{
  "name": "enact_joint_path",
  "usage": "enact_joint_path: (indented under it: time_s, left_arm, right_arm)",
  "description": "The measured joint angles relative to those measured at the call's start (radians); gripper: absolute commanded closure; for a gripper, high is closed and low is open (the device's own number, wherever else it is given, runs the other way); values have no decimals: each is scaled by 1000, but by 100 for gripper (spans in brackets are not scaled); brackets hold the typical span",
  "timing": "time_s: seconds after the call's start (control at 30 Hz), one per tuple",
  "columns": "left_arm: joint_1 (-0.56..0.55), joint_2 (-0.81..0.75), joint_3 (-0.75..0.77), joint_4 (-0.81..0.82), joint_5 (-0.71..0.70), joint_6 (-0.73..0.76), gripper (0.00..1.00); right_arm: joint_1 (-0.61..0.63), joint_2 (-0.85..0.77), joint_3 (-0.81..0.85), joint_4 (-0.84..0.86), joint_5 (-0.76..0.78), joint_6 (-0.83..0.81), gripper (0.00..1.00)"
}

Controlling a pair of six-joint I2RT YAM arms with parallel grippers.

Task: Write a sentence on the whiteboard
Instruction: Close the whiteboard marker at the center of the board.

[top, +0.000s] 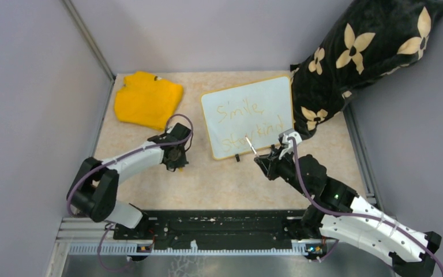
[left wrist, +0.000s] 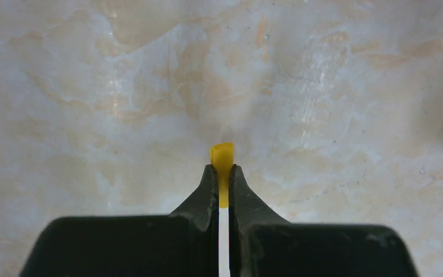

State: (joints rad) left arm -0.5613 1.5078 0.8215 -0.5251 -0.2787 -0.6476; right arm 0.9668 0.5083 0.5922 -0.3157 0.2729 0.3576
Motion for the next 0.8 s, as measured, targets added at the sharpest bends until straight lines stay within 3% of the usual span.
enact_joint_path:
  time_s: [0.23, 0.43, 0.57, 0.8]
  left_arm:
    - [0, -314, 79, -97, -16, 36, 100]
    - [1, -582, 161, 102, -39, 137, 100]
    - [17, -596, 216, 251, -6, 182, 100]
    - [113, -580, 214, 470, 214, 120, 100]
  right_arm:
    - [0, 51, 86, -12, 6, -27, 100]
    - [0, 175, 200, 87, -17, -72, 100]
    - [32, 262, 246, 222, -11, -107, 100]
    - [321, 352, 240, 505, 198, -287, 100]
